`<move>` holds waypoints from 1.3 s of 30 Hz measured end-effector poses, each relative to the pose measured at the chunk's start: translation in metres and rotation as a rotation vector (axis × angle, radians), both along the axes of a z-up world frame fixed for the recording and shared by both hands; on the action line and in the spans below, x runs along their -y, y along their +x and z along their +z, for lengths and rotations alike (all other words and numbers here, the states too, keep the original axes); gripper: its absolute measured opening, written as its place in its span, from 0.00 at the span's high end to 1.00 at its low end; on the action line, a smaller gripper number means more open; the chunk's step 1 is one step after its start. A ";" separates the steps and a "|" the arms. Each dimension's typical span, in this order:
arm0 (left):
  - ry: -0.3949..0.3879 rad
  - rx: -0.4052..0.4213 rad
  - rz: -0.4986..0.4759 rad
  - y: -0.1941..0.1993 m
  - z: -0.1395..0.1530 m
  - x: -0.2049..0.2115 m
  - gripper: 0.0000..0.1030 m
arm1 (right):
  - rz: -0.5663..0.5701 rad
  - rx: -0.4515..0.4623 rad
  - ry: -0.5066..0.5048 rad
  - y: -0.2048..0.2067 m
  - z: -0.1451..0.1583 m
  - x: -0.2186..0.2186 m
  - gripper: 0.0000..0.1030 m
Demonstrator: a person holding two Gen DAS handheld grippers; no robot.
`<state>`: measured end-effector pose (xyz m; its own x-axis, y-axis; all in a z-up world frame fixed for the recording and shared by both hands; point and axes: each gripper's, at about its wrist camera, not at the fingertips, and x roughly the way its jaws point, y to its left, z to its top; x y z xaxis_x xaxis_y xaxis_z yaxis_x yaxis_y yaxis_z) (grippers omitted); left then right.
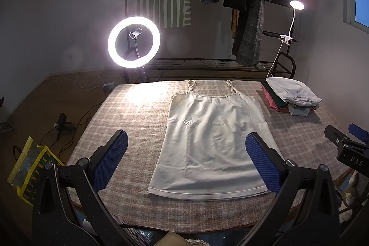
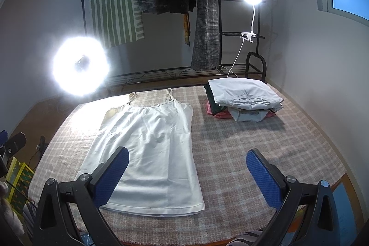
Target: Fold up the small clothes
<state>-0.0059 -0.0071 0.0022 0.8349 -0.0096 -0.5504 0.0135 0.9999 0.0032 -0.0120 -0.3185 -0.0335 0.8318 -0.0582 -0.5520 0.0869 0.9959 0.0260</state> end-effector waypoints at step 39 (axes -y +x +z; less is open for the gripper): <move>-0.006 -0.009 0.005 0.002 -0.003 -0.001 0.00 | -0.003 -0.010 -0.015 0.007 0.001 -0.004 0.00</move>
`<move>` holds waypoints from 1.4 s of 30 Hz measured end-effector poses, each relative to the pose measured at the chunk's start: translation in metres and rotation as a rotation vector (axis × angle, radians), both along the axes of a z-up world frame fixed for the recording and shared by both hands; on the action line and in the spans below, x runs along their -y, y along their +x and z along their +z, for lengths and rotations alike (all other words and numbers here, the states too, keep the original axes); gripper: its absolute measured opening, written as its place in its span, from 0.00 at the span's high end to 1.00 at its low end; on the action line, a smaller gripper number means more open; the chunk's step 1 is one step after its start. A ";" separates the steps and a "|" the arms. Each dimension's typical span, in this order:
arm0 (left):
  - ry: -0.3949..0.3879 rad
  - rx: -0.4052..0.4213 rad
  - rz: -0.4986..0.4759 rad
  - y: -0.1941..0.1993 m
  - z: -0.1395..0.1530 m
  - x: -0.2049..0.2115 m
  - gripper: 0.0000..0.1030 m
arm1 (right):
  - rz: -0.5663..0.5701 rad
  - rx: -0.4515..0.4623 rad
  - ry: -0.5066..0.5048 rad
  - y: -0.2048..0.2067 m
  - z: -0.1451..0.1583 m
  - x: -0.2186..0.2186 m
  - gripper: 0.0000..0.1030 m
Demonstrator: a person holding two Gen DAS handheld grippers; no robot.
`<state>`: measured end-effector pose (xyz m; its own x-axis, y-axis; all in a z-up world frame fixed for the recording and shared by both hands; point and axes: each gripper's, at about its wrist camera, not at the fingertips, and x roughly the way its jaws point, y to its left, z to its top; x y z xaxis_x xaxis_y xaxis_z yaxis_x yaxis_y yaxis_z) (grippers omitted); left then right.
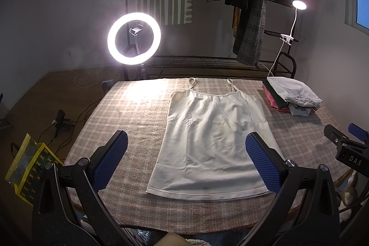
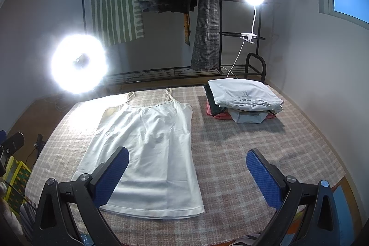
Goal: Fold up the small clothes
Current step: 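Lower the right tool to the camisole neckline and close on it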
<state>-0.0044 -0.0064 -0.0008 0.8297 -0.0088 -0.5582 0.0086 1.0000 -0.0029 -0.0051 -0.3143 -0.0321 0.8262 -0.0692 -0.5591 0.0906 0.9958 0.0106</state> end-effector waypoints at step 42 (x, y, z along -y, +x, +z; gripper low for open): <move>-0.411 -0.509 0.121 0.079 -0.224 -0.128 0.58 | 0.596 -0.422 0.104 0.312 -0.095 -0.213 0.47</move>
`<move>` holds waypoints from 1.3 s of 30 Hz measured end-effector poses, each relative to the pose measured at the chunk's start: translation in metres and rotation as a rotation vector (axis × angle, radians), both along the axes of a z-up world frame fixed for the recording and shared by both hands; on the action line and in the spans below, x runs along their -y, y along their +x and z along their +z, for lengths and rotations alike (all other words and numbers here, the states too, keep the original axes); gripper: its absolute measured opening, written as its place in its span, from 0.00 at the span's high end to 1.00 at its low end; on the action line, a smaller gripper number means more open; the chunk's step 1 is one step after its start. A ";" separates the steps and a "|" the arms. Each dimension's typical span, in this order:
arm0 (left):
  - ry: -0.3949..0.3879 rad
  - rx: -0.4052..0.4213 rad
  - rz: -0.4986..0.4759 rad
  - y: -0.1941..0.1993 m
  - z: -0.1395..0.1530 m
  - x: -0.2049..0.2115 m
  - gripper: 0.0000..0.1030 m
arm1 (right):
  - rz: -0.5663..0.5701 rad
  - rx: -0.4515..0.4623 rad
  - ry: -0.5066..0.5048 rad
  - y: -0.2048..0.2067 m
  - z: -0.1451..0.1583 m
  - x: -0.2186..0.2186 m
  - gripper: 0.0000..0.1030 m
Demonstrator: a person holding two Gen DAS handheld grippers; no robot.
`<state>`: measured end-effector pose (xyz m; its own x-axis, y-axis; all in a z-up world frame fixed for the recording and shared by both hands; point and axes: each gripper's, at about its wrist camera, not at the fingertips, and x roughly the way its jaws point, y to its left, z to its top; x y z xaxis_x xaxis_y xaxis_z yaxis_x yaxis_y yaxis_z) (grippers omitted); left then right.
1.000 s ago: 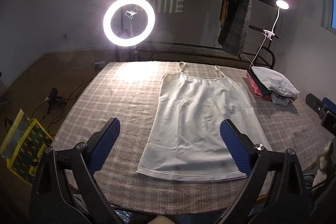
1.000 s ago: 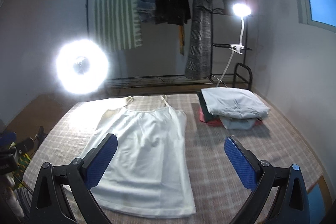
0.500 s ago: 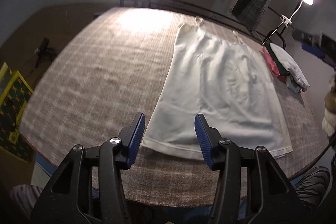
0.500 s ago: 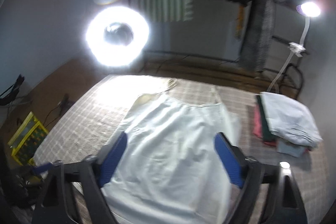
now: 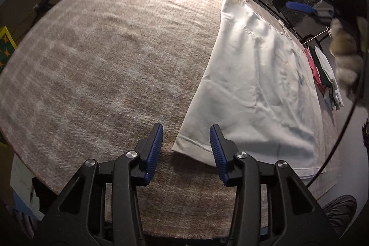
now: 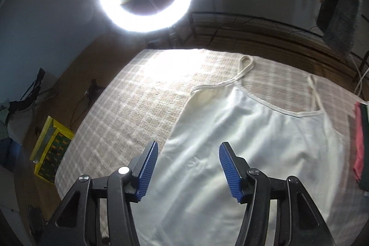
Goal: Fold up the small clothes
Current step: 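Lower the right tool to the camisole neckline and close on it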
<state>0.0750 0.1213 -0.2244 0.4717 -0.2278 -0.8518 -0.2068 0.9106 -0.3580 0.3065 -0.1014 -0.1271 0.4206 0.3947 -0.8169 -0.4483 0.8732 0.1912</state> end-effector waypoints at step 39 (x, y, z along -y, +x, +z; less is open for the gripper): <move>-0.057 0.161 -0.101 -0.007 0.030 0.029 0.99 | -0.076 -0.154 -0.152 0.147 -0.090 -0.071 0.98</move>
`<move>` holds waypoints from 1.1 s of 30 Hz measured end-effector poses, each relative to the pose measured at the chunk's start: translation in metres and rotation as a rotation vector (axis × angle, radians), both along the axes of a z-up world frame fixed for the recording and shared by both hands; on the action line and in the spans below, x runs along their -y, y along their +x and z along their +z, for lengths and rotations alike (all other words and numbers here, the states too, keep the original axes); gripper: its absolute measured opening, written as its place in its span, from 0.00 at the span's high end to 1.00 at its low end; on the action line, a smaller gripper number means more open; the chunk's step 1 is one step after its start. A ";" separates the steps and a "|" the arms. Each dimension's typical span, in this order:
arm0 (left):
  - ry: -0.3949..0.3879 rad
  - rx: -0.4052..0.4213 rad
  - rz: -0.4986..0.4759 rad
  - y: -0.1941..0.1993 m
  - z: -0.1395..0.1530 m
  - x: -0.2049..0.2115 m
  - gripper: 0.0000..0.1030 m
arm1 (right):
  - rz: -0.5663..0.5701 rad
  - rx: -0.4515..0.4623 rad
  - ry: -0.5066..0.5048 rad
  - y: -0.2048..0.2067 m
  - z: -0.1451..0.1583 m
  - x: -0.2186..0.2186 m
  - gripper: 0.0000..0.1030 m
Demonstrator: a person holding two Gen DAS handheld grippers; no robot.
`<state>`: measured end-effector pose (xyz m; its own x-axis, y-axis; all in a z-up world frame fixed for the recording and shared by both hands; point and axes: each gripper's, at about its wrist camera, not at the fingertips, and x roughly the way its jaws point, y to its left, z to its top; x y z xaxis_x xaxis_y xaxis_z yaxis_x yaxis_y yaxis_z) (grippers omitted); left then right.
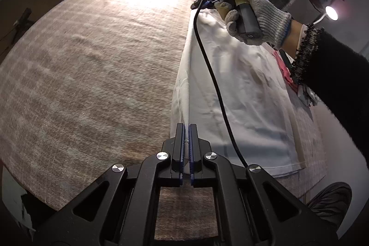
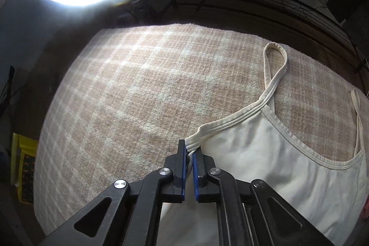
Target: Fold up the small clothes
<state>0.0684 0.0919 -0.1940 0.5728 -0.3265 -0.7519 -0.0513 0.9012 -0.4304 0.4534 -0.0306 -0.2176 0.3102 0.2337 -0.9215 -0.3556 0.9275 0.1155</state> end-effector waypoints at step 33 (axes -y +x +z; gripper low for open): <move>0.018 0.033 -0.315 0.016 0.018 0.117 0.99 | -0.118 0.035 0.148 -0.008 0.023 0.173 0.98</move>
<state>0.0846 -0.0248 -0.1759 0.4698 -0.4783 -0.7420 0.2448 0.8781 -0.4110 0.4450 -0.2031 -0.1946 0.3751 0.3258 -0.8678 -0.2516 0.9368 0.2429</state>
